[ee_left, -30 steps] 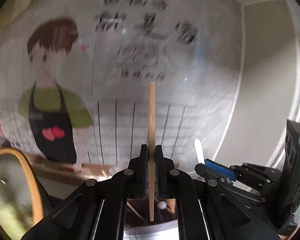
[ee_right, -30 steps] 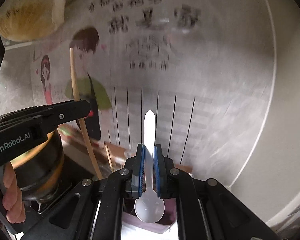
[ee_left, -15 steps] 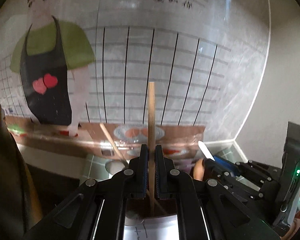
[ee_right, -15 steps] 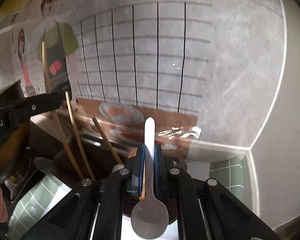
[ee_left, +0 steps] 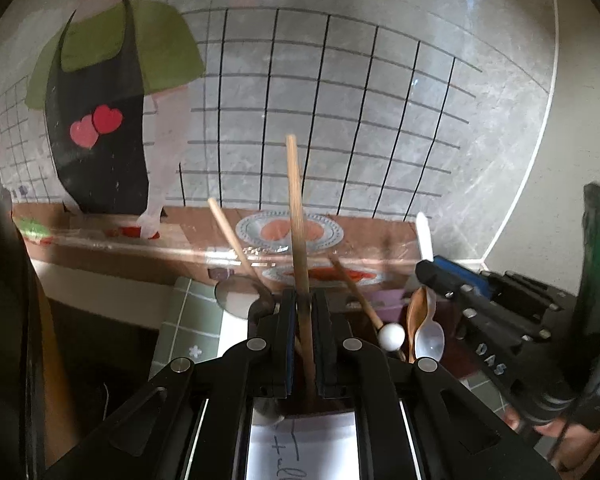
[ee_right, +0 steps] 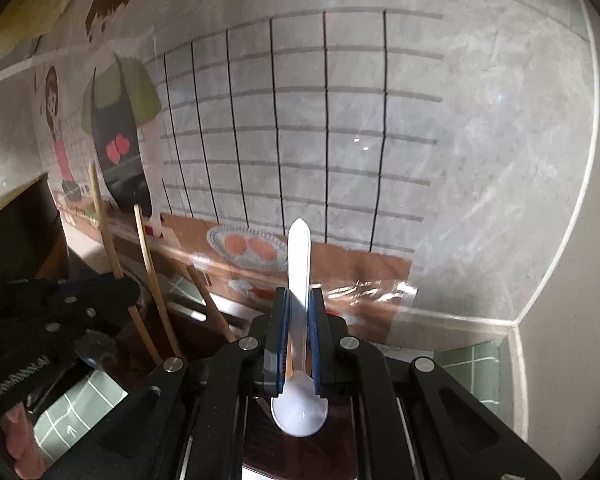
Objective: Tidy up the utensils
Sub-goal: 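Drop the white spoon into the holder with the right tool while the left drops the chopstick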
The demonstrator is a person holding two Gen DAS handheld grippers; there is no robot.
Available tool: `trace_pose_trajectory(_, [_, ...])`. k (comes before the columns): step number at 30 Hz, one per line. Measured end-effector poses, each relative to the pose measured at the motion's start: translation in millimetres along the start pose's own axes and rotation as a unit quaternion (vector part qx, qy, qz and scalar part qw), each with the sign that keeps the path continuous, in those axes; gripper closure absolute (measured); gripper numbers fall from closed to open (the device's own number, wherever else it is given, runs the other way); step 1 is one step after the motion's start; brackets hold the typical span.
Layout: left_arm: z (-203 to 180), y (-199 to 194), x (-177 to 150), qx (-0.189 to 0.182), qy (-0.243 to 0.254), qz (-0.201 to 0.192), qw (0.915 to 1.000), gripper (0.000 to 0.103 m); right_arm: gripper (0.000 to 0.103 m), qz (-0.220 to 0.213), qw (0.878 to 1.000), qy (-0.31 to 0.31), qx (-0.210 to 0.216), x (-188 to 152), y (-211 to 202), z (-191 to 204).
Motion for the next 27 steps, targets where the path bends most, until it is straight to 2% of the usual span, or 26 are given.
trace_pose_trajectory(2, [3, 0, -3, 0.002, -0.002, 0.007, 1.0, 0.091, 0.095, 0.005, 1.0, 0.003, -0.001, -7, 7, 1])
trace_pose_trajectory(4, [6, -1, -4, 0.001, -0.006, 0.006, 1.0, 0.084, 0.095, -0.005, 1.0, 0.011, 0.004, -11, 2, 1])
trace_pose_trajectory(6, [8, -5, -5, 0.003, -0.011, 0.004, 0.9999, 0.064, 0.095, 0.003, 1.0, 0.013, 0.01, -14, -1, 2])
trace_pose_trajectory(8, [9, -10, -3, 0.004, -0.015, -0.003, 0.9999, 0.054, 0.092, 0.01, 1.0, -0.002, -0.001, -20, -6, 5])
trace_pose_trajectory(10, [7, -17, -2, 0.006, -0.012, -0.008, 0.9999, 0.053, 0.083, 0.021, 1.0, -0.015, -0.016, -28, -10, 5])
trace_pose_trajectory(12, [5, -24, -1, 0.008, -0.008, -0.01, 0.9999, 0.053, 0.057, 0.023, 0.999, -0.019, -0.024, -31, -17, 3])
trace_pose_trajectory(13, [4, -28, 0, 0.008, -0.008, -0.011, 0.9999, 0.053, 0.055, 0.023, 0.999, -0.018, -0.025, -32, -22, 3])
trace_pose_trajectory(18, [-1, -50, -1, 0.005, -0.007, -0.014, 0.9999, 0.05, 0.054, 0.031, 0.999, -0.016, -0.016, -32, -48, 0])
trace_pose_trajectory(21, [-7, -64, -8, 0.01, 0.0, -0.014, 0.9998, 0.042, 0.054, 0.066, 0.997, -0.014, -0.028, -42, -59, -5])
trace_pose_trajectory(27, [-25, -82, -41, 0.001, 0.006, 0.004, 1.0, 0.041, 0.045, 0.121, 0.991, 0.004, -0.053, -84, -81, -22])
Point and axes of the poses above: each gripper's, at about its wrist camera, not at the fingertips, and y roughly the way its jaws point, z to its left, x to its top, the point moved 4 cm from there along y, roughly the way its jaws point, and after that the axes turned 8 degrees about y, right-handed, at the moved point
